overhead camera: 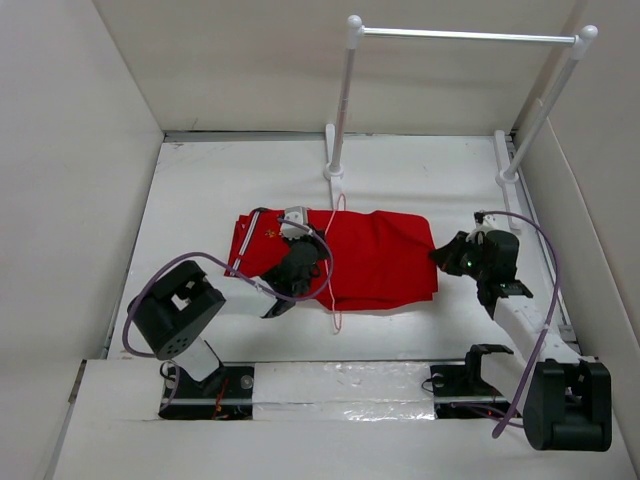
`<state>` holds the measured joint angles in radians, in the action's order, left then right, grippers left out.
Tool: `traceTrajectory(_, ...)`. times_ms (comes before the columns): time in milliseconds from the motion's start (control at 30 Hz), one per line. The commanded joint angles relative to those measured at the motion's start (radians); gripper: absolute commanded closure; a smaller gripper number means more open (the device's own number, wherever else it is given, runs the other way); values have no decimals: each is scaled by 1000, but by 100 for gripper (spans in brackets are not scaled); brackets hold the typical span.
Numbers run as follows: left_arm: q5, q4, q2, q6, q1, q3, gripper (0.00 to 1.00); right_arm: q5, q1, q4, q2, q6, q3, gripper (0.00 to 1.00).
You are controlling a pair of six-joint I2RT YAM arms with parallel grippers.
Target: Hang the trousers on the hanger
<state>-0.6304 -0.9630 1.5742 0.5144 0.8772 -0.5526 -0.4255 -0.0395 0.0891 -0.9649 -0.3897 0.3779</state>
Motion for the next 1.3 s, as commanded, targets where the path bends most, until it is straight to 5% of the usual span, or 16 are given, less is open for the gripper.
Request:
traceTrajectory(0,-79,173,-43,-70,31,-32,100,37,-14,100,-3,-9,42,100)
traceTrajectory(400,-81,242,-115,9,83,-53,100,47,-14,113,-12,-14,26,100)
traceTrajectory(467,-94,233,-105,9,83,-73,100,53,-14,107,0,-12,26,93)
traceTrajectory(567,-114,215,-106,-5,104,-99,100,42,-14,81,24,-8,45,66)
traceTrajectory(600,-129,210,-111,-13,105,-105,100,42,-14,72,35,1,52,45)
traceTrajectory(700,-169,196,-134,-62,124,-138,100,79,41,11,93,20,93,12)
traceTrajectory(767,-183,182,-157,-95,135,-156,100,128,91,-40,132,29,121,6)
traceTrajectory(867,-177,164,-189,-126,144,-171,100,186,246,-54,219,17,159,9)
traceTrajectory(933,-181,165,-198,-139,155,-181,100,214,338,-28,245,-23,171,54)
traceTrajectory(967,-184,167,-210,-140,155,-187,100,228,430,-19,242,-41,171,93)
traceTrajectory(1000,-175,167,-218,-140,164,-187,100,241,476,-11,233,-69,173,100)
traceTrajectory(1133,-166,207,-250,-132,164,-213,100,361,700,101,158,-153,148,97)
traceTrajectory(1167,-169,219,-262,-131,164,-219,100,378,740,130,144,-173,135,87)
traceTrajectory(1200,-170,219,-266,-129,164,-219,100,395,807,156,128,-208,133,62)
traceTrajectory(1267,-161,214,-276,-128,164,-228,100,468,863,201,62,-233,142,42)
